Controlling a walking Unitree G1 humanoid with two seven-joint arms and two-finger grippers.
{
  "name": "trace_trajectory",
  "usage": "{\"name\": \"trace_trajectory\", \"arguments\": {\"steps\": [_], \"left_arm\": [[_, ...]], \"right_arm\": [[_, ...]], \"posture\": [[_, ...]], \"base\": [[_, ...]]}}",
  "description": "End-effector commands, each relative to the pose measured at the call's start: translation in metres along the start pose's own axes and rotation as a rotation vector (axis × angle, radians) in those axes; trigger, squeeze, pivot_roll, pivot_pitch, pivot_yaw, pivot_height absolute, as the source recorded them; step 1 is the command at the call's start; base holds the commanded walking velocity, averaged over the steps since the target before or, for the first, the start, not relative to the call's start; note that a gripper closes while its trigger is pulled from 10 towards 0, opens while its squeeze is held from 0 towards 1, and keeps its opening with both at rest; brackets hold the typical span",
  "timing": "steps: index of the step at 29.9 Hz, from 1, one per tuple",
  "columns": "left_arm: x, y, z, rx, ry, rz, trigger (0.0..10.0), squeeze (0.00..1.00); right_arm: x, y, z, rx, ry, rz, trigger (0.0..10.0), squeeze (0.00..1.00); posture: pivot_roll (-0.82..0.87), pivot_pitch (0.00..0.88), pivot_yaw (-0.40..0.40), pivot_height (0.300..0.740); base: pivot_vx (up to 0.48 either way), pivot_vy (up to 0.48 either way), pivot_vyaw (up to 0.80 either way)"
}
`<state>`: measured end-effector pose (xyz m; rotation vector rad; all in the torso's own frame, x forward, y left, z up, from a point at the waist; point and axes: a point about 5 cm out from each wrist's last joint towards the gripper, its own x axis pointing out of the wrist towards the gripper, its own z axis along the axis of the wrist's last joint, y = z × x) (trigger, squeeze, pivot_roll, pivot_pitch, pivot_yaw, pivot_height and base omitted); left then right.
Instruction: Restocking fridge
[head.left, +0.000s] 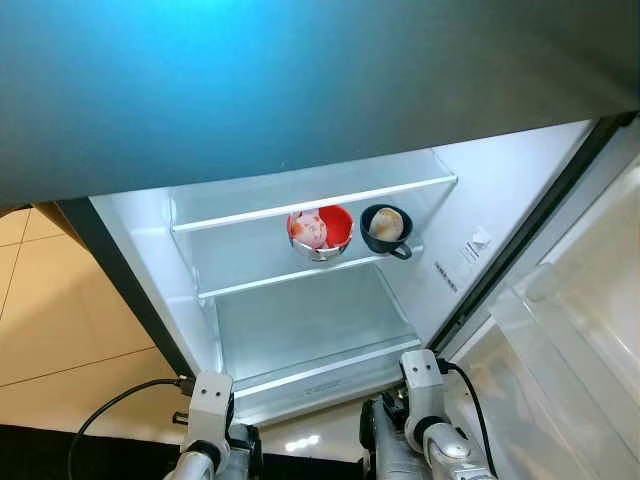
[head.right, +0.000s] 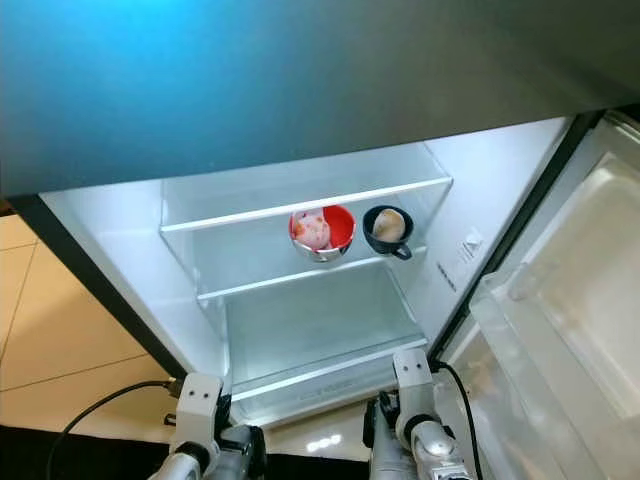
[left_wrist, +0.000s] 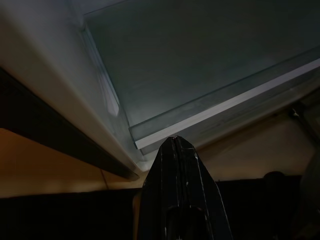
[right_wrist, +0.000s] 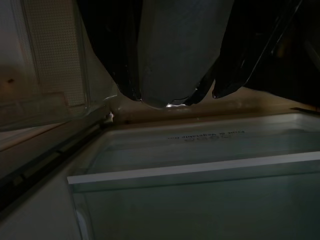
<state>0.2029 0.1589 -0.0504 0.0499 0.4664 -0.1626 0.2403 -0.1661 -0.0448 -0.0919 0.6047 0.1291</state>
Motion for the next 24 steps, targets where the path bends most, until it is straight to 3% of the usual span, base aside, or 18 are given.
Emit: {"name": "trace_trajectory", "arguments": {"steps": [1, 4, 14, 24], "left_arm": [[-0.006, -0.002, -0.007, 0.056, 0.014, -0.080, 10.0, 0.00], [-0.007, -0.004, -0.008, 0.064, 0.017, -0.100, 10.0, 0.00], [-0.024, 0.031, -0.028, -0.058, 0.092, 0.159, 10.0, 0.00], [-0.035, 0.044, -0.038, -0.073, 0.123, 0.251, 10.0, 0.00]], "right_arm": [[-0.004, -0.001, -0.011, 0.000, 0.041, -0.005, 10.0, 0.00], [-0.004, -0.001, -0.011, 0.005, 0.040, -0.006, 10.0, 0.00], [-0.005, -0.001, -0.014, -0.002, 0.056, -0.009, 10.0, 0.00], [-0.005, 0.001, -0.014, 0.005, 0.049, 0.049, 10.0, 0.00]], "posture": [[-0.09, 0.117, -0.045, 0.632], [-0.09, 0.116, -0.044, 0.632], [-0.08, 0.117, -0.041, 0.632], [-0.08, 0.111, -0.037, 0.637]], "base": [[0.000, 0.000, 0.00], [0.000, 0.000, 0.00], [0.000, 0.000, 0.00], [0.000, 0.000, 0.00]]}}
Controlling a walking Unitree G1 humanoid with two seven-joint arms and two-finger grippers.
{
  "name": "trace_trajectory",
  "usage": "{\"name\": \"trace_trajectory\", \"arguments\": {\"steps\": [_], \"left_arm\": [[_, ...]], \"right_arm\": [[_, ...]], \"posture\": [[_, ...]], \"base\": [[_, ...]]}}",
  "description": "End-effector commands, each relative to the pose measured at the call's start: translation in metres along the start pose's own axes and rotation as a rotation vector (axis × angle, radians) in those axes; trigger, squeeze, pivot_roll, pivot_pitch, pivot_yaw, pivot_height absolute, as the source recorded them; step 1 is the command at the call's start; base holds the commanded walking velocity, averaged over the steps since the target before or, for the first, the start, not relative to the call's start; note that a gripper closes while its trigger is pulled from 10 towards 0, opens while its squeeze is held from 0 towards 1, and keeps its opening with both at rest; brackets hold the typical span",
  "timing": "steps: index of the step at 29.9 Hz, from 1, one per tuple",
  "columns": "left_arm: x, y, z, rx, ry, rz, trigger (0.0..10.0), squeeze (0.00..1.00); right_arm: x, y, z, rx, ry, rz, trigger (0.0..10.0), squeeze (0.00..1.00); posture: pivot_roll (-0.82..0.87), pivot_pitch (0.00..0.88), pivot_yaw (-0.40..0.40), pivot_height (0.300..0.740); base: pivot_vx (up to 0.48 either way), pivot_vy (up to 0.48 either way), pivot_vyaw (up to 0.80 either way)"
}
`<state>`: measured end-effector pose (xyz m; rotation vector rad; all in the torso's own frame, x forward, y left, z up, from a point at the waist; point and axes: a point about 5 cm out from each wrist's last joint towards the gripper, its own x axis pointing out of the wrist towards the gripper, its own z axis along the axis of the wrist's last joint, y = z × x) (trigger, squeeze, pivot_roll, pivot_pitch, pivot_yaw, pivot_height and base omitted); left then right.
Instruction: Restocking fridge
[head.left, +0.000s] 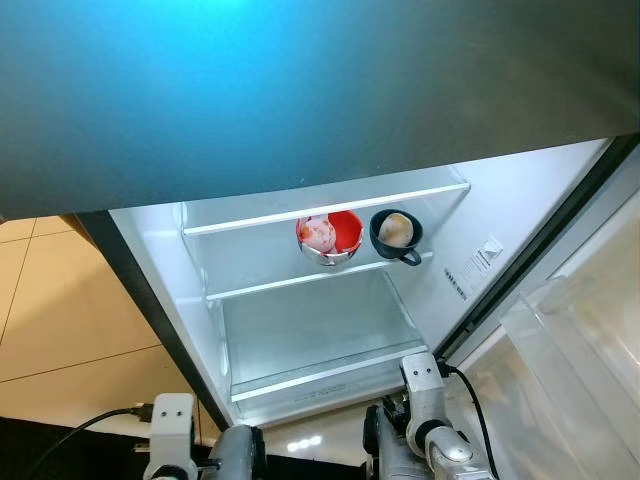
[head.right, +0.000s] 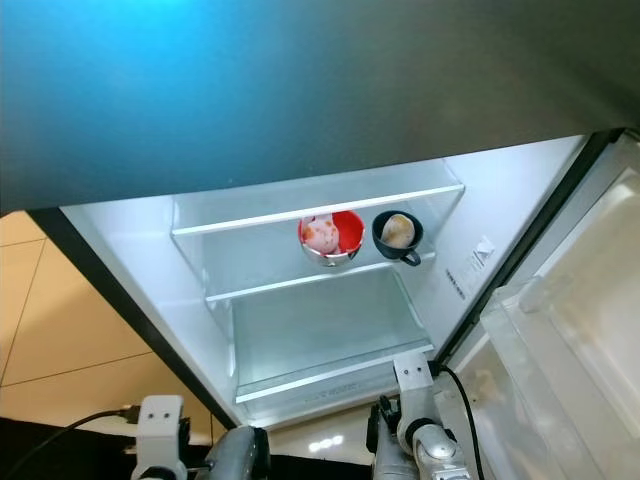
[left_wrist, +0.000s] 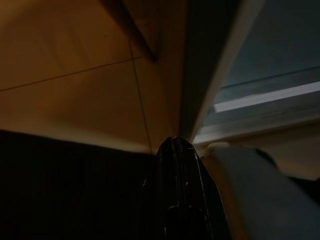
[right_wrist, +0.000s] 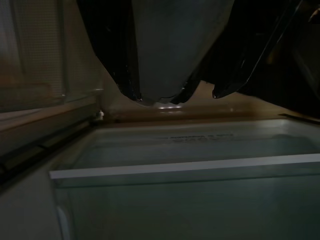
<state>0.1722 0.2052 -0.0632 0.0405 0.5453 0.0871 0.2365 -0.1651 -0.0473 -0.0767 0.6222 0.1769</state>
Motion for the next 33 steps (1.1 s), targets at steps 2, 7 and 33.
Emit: {"name": "trace_trajectory", "arguments": {"steps": [2, 7, 33], "left_arm": [[-0.0060, 0.0075, -0.0101, -0.003, 0.041, 0.027, 10.0, 0.00], [-0.0061, 0.0084, -0.0104, -0.007, 0.042, 0.034, 10.0, 0.00], [-0.0055, 0.0068, -0.0080, 0.008, 0.025, 0.012, 10.0, 0.00]], "right_arm": [[-0.0040, -0.0016, -0.0110, 0.005, 0.038, -0.013, 10.0, 0.00], [-0.0042, -0.0044, -0.0119, 0.020, 0.047, -0.050, 10.0, 0.00], [-0.0049, -0.0060, -0.0119, 0.020, 0.040, -0.053, 10.0, 0.00]], "posture": [[-0.08, 0.111, -0.037, 0.647], [-0.08, 0.106, -0.039, 0.652], [-0.07, 0.106, -0.036, 0.652]], "base": [[0.000, 0.000, 0.00], [0.000, 0.000, 0.00], [0.000, 0.000, 0.00]]}}
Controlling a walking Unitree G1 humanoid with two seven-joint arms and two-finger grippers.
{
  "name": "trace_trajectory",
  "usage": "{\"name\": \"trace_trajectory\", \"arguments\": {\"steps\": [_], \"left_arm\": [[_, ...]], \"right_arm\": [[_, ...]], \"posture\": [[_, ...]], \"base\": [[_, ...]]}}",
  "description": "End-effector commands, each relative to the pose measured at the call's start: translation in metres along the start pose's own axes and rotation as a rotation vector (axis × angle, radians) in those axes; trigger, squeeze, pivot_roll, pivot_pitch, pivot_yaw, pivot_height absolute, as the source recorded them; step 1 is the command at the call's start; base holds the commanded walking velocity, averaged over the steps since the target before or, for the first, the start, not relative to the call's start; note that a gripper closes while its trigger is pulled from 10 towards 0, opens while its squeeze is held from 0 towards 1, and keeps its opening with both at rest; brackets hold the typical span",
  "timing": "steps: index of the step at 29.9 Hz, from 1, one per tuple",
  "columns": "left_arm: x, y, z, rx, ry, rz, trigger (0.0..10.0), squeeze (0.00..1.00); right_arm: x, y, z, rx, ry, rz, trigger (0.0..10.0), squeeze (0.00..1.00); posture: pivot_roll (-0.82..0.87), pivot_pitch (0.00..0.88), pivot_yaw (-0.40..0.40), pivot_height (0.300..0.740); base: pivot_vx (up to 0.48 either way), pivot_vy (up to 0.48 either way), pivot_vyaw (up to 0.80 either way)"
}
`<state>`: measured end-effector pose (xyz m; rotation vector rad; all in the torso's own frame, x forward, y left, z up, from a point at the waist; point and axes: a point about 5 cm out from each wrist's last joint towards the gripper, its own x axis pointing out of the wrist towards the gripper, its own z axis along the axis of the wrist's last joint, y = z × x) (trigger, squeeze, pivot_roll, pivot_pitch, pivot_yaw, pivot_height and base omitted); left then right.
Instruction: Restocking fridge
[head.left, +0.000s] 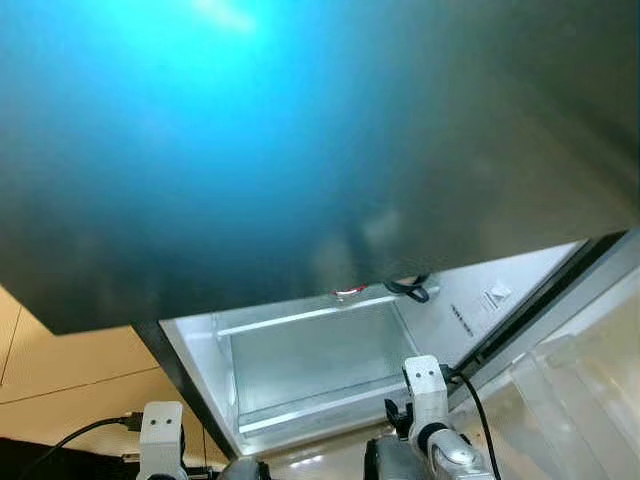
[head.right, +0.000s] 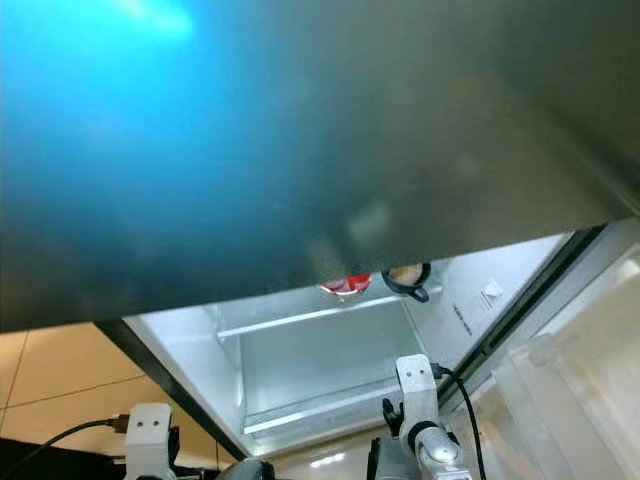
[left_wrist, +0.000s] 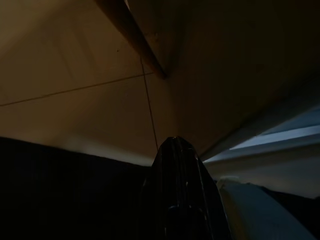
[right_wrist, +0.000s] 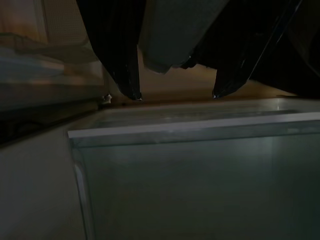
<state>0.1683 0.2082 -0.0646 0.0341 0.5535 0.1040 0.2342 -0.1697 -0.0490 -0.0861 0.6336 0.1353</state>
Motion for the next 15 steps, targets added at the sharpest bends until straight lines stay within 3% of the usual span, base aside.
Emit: {"name": "trace_trajectory", "arguments": {"steps": [1, 15], "left_arm": [[-0.0030, 0.0036, -0.0046, 0.019, 0.016, -0.003, 10.0, 0.00], [-0.0024, 0.0029, -0.0036, 0.025, 0.012, -0.011, 10.0, 0.00]], "right_arm": [[-0.0032, -0.0021, -0.0087, 0.014, 0.027, -0.012, 10.0, 0.00], [-0.0042, -0.0047, -0.0093, 0.027, 0.020, -0.026, 10.0, 0.00]], "posture": [[-0.07, 0.106, -0.036, 0.652], [-0.07, 0.109, -0.034, 0.667]], "base": [[0.000, 0.000, 0.00], [0.000, 0.000, 0.00]]}}
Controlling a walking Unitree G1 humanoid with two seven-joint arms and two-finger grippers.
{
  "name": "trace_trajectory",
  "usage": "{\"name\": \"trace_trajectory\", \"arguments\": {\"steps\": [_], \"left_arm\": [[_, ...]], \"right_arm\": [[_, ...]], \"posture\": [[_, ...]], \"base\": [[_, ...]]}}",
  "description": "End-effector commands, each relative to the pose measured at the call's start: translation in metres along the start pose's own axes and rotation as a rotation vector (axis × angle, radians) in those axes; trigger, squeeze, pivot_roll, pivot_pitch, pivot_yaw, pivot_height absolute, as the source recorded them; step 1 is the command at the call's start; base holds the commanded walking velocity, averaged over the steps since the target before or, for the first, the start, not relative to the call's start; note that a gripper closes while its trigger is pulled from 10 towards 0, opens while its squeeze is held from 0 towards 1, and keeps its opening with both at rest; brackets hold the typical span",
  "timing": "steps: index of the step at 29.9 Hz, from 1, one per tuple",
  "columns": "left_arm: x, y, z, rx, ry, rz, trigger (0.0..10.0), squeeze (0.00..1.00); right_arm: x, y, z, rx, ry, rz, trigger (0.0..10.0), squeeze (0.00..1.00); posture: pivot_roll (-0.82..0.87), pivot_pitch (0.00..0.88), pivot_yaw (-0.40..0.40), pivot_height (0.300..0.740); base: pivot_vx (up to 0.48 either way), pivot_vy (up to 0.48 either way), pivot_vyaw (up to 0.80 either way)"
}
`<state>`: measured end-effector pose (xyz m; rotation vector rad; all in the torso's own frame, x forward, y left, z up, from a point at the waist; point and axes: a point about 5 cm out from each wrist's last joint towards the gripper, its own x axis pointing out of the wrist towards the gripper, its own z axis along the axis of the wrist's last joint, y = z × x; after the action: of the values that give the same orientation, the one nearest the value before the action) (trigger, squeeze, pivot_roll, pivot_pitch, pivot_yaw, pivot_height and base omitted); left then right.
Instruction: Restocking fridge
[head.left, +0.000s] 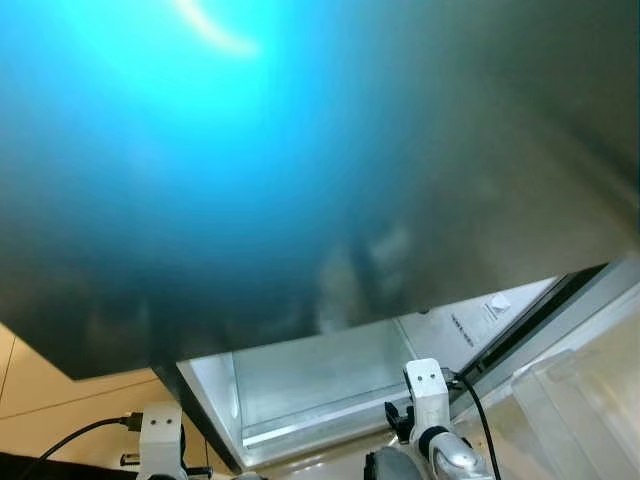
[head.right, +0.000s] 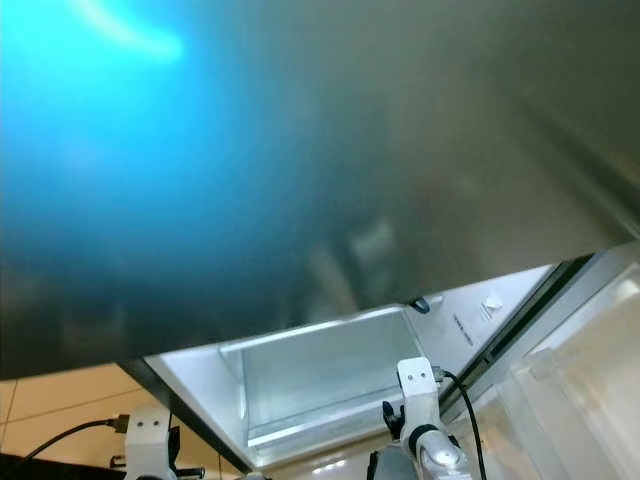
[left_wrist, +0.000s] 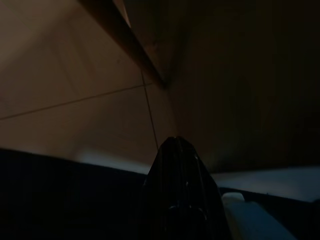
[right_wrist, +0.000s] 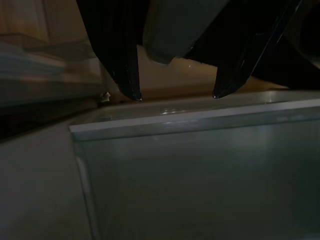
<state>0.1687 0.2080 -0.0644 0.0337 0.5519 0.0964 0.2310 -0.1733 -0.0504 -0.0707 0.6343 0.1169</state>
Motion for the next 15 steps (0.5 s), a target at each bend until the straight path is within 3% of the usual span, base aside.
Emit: {"name": "trace_trajectory", "arguments": {"steps": [1, 15], "left_arm": [[-0.0026, 0.0031, -0.0040, 0.023, 0.014, -0.005, 10.0, 0.00], [-0.0020, 0.0023, -0.0021, 0.014, 0.001, -0.010, 10.0, 0.00]], "right_arm": [[-0.0021, -0.0018, -0.0058, 0.004, 0.020, -0.014, 10.0, 0.00], [-0.0019, -0.0012, -0.0055, 0.001, 0.018, -0.015, 10.0, 0.00]], "posture": [[-0.07, 0.108, -0.034, 0.667], [-0.07, 0.109, -0.033, 0.667]], "base": [[0.000, 0.000, 0.00], [0.000, 0.000, 0.00]]}}
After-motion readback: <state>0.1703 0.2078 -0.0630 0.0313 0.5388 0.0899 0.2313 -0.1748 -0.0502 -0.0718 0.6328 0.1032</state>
